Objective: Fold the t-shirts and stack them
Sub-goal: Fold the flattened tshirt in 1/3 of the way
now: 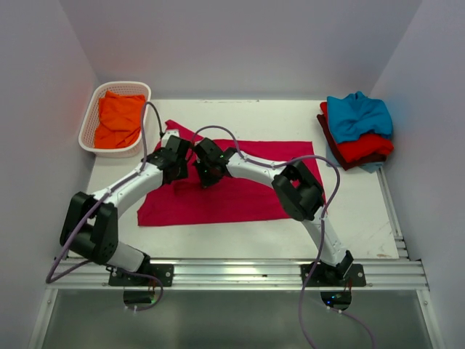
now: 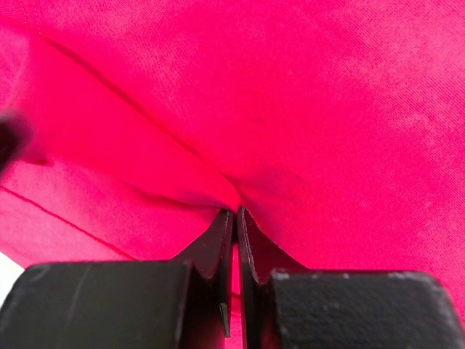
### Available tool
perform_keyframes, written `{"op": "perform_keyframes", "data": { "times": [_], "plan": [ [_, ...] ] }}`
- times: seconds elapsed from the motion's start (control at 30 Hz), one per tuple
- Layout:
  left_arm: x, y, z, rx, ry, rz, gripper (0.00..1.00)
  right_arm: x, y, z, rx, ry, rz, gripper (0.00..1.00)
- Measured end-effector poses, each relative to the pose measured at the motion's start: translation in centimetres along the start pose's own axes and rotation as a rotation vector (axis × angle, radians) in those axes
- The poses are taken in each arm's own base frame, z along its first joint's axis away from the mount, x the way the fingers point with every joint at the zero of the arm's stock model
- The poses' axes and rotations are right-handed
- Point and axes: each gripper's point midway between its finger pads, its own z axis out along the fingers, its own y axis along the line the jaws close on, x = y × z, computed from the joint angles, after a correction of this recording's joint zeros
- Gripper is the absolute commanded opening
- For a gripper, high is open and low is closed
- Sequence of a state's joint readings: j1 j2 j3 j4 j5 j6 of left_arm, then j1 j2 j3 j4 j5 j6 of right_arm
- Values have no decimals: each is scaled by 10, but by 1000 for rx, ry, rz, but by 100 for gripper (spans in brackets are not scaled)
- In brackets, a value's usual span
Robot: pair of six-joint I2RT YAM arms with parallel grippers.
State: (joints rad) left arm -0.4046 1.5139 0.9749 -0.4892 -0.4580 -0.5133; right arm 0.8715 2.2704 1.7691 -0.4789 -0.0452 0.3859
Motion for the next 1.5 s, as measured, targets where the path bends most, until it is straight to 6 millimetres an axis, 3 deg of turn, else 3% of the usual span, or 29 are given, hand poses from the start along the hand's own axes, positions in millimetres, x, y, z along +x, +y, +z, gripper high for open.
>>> {"op": "perform_keyframes", "data": {
  "times": [0.07,0.1,0.13,0.17,0.4,0.53,0.67,1.07,1.5],
  "plan": [
    [-2,1,-11,29,-18,-17,46,0,0,0,0,-1,1,4],
    [-2,0,-17,49,-25,-28,22,0,0,0,-1,-1,1,4],
    [-1,-2,-22,70,-32,-46,5,0,0,0,0,-1,1,4],
    [1,-3,-27,92,-33,-55,0,0,0,0,-1,-1,1,4],
    [56,-17,-48,258,59,-66,0,0,0,0,-2,0,1,2],
    [84,-17,-44,272,134,-79,0,0,0,0,-8,2,5,2],
    [97,-13,-34,238,167,-89,0,0,0,0,-9,2,6,2],
    [91,-4,7,81,122,-91,0,0,0,0,-15,-6,7,1],
    [38,5,14,19,-8,-153,0,0,-1,-1,-21,-8,11,1]
  ]
}}
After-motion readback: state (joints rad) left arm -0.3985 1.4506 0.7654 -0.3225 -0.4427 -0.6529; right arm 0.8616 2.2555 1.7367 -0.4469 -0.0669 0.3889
